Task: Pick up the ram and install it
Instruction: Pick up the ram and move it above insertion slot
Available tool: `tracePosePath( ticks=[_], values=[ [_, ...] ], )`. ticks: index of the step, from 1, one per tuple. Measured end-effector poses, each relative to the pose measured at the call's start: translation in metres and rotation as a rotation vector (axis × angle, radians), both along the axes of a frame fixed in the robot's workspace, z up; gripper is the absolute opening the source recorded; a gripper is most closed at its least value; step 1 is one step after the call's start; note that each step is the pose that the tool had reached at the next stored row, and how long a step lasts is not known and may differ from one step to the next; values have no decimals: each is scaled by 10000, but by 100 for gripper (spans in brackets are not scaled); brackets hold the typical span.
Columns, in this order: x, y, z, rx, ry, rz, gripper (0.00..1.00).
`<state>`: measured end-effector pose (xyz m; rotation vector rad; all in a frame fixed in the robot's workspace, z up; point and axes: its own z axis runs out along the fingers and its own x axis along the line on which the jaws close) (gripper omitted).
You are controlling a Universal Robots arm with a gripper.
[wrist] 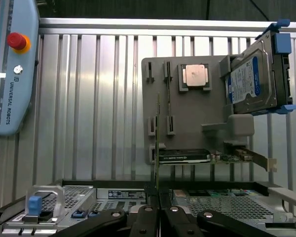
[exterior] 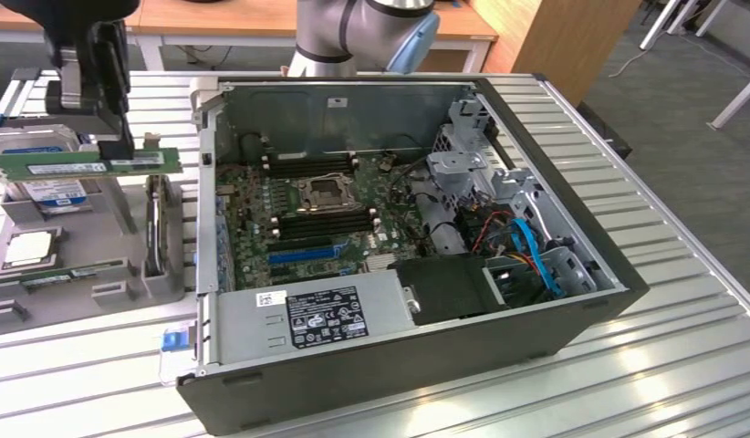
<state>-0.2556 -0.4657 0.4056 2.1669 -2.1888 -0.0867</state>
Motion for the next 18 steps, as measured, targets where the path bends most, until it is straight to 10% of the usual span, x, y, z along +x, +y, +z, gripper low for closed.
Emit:
tracePosePath(
  ticks=[18],
  values=[
    [435,-1,0,0,93,1,12]
  ],
)
